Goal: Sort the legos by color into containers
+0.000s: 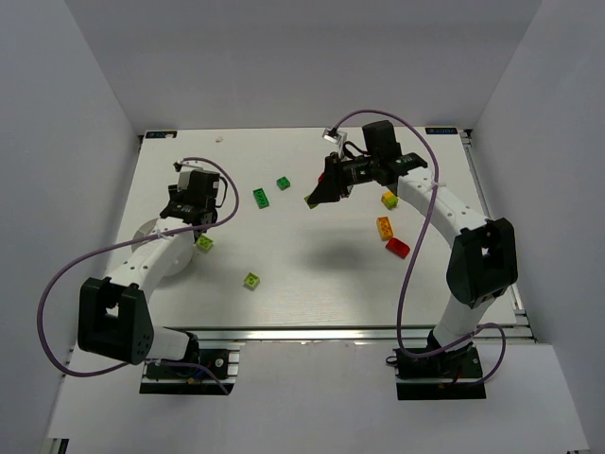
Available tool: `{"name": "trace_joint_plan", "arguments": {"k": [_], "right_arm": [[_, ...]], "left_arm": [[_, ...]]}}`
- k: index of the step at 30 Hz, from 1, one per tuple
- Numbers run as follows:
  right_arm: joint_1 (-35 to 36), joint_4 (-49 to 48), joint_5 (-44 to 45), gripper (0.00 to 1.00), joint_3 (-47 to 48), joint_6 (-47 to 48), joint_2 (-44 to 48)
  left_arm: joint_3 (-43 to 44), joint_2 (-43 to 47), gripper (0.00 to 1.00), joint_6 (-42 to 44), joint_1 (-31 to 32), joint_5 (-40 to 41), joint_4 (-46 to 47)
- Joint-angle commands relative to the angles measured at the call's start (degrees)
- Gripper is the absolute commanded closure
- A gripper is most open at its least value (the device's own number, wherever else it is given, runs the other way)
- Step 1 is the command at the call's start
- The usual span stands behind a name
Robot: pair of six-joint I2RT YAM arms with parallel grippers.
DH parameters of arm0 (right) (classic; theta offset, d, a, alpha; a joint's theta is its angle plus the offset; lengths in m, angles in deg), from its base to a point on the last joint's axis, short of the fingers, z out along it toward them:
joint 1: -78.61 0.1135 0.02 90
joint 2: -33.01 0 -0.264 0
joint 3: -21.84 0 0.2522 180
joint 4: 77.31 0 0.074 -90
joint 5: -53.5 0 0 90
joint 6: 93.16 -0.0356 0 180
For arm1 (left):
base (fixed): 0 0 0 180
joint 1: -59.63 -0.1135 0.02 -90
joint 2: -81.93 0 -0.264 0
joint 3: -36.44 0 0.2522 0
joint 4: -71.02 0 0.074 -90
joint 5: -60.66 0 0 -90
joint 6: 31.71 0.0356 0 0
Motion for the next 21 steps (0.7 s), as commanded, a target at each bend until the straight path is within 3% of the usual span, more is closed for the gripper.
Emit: {"name": "trace_joint_plan", "arguments": {"k": [1, 21], "right_arm": [[0.26, -1.40, -0.58, 1.00, -0.39, 0.98, 2.80], [0.26, -1.92, -0.58, 1.00, -1.27, 0.36, 3.06]], "left_arm": [[-0.46, 2.26, 1.00, 1.48, -0.15, 1.93, 0.48], [-2.83, 4.10, 1.00, 3.68, -1.47, 4.13, 1.09]]}}
